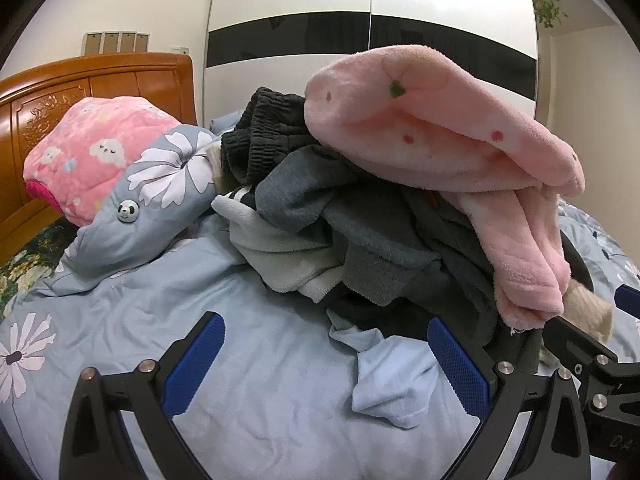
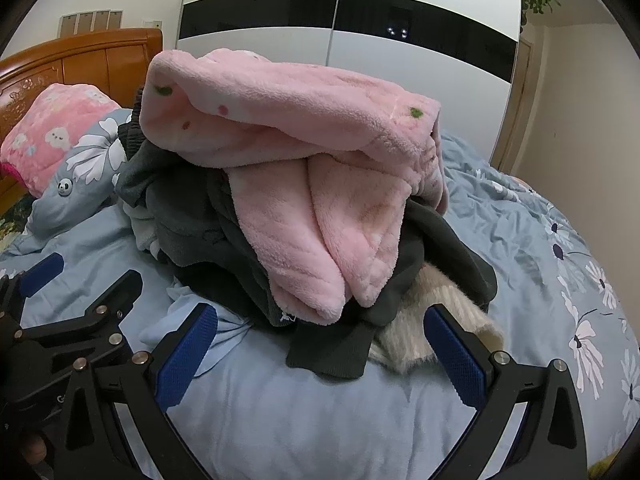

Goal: Fold clothes
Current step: 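Reach both grippers toward the pink fleece garment on the clothes pile, then grasp the pink fleece garment with the right gripper and pull it off the pile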

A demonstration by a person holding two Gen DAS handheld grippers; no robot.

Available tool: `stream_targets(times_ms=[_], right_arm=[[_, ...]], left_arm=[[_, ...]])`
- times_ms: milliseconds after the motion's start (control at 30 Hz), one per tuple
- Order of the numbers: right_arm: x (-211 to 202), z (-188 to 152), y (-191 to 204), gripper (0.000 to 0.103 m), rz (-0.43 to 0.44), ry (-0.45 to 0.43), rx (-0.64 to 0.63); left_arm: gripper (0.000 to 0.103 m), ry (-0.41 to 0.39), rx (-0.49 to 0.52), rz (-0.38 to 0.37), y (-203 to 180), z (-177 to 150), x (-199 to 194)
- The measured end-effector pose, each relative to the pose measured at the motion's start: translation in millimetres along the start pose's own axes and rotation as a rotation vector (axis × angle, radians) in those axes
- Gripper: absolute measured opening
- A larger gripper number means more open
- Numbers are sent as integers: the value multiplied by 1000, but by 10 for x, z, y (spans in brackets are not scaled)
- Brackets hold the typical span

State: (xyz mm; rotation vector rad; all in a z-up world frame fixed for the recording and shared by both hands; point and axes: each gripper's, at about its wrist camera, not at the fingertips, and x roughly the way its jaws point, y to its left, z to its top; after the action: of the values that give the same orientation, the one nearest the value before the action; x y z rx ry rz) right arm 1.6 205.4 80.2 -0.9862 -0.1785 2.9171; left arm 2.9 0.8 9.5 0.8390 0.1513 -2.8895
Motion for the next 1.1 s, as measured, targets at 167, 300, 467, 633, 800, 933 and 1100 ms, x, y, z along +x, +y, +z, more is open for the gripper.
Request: stream_targets(times_ms=[167, 300, 467, 633, 800, 933, 1100], right_arm=[[-1, -8, 4, 103, 16, -4, -2], [-9, 31, -7, 103, 69, -14, -16], [-211, 512, -40, 103, 26, -178, -115], [-92, 1025, 351, 103, 44, -272, -318], [176, 1182, 800, 103, 50, -220, -431], [291, 1365, 766, 58, -18, -162, -411], [271, 1688, 325, 9, 54, -8, -146]], left_arm=[[103, -3, -2, 6, 12, 9, -10], [103, -15, -12, 3, 60, 26, -51], [103, -22, -44, 19, 182, 56, -99], [103, -65, -87, 17, 299, 53, -139], [103, -64, -119, 4, 344, -10, -217], [103, -36, -111, 20, 336, -75, -318], [103, -16, -146, -9, 388, -90, -495]])
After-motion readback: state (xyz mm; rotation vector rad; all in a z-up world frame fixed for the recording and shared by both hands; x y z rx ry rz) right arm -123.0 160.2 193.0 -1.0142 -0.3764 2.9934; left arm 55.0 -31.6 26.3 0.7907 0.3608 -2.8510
